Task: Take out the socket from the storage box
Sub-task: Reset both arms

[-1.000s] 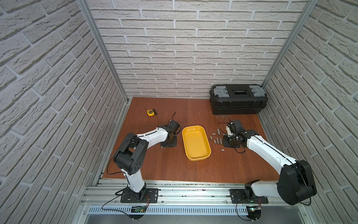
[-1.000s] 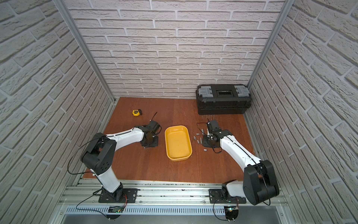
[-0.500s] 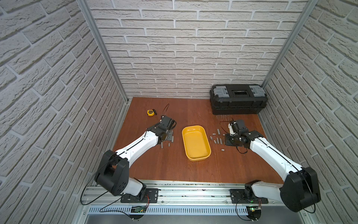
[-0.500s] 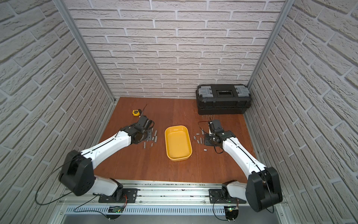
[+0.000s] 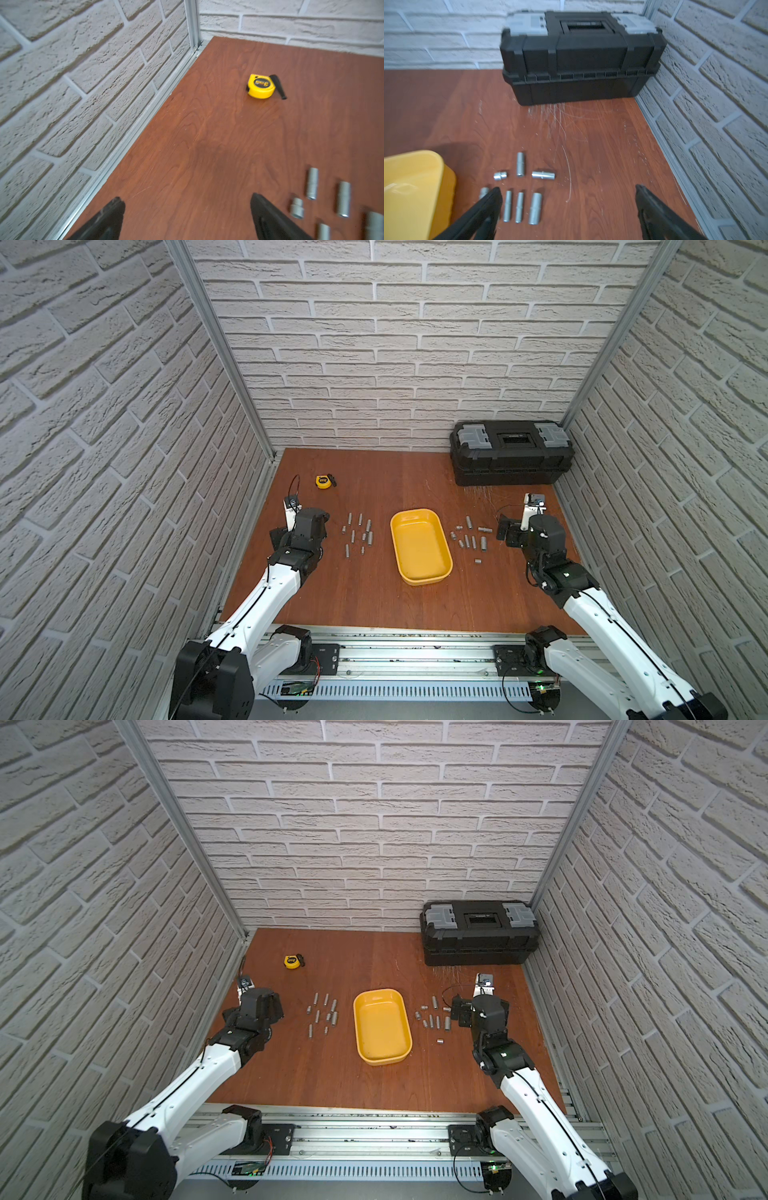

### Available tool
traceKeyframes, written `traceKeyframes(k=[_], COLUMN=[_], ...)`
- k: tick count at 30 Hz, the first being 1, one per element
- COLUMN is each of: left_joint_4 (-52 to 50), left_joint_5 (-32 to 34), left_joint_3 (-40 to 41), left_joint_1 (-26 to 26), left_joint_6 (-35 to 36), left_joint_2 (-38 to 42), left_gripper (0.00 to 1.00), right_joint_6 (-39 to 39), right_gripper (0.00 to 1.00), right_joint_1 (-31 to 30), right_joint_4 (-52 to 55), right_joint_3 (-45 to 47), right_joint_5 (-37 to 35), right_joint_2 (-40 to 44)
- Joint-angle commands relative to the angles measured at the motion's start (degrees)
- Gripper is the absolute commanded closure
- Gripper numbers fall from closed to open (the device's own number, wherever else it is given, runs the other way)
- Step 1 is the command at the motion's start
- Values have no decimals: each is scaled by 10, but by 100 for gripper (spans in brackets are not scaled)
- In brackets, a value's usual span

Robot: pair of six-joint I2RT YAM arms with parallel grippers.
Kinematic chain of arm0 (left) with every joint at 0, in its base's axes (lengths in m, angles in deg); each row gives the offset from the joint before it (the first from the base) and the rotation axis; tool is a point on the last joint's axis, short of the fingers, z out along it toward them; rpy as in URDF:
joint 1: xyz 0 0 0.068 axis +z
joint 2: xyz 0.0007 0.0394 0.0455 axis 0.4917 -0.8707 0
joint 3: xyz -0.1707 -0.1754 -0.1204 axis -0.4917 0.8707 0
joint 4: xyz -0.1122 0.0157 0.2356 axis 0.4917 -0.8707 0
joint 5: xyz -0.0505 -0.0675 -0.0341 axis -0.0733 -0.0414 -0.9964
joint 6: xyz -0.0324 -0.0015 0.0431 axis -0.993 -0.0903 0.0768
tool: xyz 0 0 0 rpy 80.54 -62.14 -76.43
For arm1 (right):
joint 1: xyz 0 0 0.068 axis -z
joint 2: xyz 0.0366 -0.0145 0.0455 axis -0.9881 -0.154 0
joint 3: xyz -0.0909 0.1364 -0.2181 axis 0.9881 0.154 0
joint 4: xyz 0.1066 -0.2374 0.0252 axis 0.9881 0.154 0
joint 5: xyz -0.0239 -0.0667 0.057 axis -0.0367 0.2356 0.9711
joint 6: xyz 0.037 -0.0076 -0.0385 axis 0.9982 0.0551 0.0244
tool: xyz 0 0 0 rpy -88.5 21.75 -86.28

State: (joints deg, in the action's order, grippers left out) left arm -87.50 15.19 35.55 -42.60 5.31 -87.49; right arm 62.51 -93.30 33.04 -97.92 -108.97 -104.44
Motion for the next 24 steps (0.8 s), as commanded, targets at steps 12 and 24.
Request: traceKeyframes(k=[12, 24], left_joint_4=[411, 545], left_joint_5=[-72, -319], left_joint_3=[171, 96], left_joint_1=[96, 173], left_joint_6=[100, 164], left_joint_2=[-57, -271], left_gripper=[2, 2], right_joint_6=[-62, -64], right_gripper=[0, 0], right_joint_1=[31, 122], right_joint_4=[-500, -592], right_joint_3=[194, 129], right_joint_5=[-17, 148], right_joint_2=[-180, -365])
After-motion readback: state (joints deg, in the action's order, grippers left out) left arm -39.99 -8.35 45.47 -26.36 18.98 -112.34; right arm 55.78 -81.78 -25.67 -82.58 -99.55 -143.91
